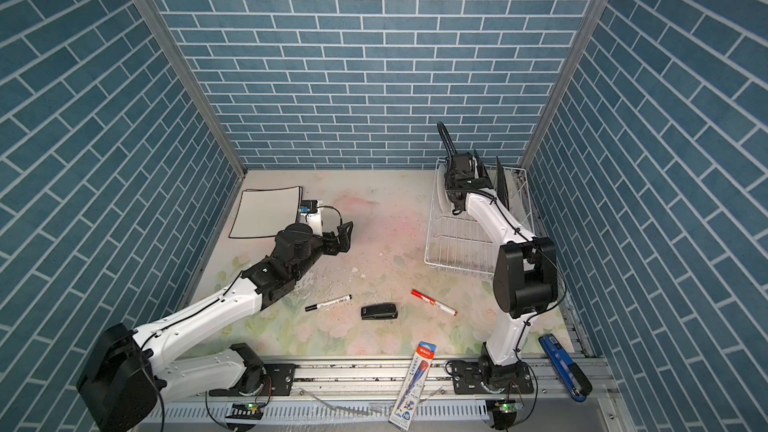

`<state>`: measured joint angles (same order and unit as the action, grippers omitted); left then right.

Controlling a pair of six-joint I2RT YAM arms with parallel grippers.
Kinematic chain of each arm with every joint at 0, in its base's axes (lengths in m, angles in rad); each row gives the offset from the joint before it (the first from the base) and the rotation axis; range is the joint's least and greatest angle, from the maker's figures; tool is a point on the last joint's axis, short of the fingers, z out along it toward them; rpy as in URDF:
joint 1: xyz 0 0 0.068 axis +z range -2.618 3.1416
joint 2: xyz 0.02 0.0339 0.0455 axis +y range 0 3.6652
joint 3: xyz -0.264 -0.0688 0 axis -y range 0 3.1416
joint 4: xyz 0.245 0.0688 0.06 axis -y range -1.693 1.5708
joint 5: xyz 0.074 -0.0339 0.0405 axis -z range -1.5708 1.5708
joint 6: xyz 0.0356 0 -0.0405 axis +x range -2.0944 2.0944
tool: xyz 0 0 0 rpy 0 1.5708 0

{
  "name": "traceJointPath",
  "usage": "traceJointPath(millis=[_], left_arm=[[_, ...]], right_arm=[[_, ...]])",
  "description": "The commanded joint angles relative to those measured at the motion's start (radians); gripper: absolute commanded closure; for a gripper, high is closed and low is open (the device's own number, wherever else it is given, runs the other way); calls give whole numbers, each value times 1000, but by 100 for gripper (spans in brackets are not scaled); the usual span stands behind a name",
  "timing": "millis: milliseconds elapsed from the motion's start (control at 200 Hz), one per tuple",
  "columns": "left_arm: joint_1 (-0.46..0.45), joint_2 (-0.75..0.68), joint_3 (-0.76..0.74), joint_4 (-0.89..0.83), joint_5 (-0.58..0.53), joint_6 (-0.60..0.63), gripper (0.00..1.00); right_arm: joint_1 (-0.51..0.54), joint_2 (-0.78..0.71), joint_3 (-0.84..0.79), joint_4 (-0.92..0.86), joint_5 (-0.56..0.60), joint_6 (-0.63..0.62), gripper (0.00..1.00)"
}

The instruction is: Unload the plates from the dish rack

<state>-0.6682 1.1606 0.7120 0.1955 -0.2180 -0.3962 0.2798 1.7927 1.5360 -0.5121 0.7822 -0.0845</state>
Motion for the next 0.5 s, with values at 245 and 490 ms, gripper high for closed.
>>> traceJointPath(millis=[245, 490], left_arm=[[-4, -24, -11, -10, -15, 2, 0], [-4, -29, -10, -9, -17, 3, 0]], right_arm=[[8, -98, 17, 85, 149, -72, 100], [18, -108, 16, 99, 160, -74, 100]])
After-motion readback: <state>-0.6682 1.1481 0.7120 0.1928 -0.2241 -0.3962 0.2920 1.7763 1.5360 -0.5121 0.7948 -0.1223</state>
